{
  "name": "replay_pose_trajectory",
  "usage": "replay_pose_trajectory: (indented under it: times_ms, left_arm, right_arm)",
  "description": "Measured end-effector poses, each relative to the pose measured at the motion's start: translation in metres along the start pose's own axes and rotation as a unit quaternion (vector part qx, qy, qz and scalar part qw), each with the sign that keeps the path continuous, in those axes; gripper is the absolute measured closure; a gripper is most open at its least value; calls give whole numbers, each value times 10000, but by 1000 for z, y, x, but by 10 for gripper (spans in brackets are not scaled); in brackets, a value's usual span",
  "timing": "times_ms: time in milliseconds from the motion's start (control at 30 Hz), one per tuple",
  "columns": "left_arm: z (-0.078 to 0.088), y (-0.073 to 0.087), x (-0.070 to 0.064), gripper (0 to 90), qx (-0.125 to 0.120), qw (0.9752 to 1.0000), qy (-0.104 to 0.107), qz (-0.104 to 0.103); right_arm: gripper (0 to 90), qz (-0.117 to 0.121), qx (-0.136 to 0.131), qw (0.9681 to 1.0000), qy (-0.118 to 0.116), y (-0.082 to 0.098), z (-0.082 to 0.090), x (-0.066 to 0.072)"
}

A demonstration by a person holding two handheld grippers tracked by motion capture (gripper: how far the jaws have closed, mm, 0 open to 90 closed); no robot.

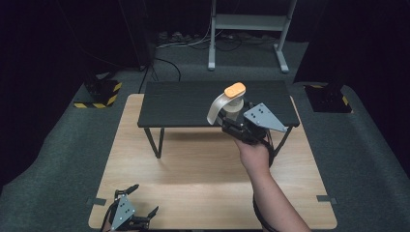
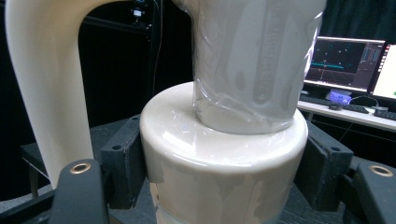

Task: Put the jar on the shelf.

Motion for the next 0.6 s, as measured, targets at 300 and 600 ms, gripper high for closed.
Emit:
replay_pose_trajectory:
  times_ms: [300,600]
  left_arm:
    - [0,0,0,7,-14,10000,-5,-14]
    - [0,0,0,6,-26,10000,-3,30]
  right_arm:
    - [290,4,59,10000,42,0,-12,-3]
    - [290,-1,119,9999,101,1,-23,-8]
Point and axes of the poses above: each handheld gripper's, and its own axes: z roughly backward along the jaws, y roughly out of its underside, x roughly to its left, the point moved 2 cm from there along -z, roughly forward along the jaws, and after that the axes turned 8 degrees about z, right-handed, at the moved point
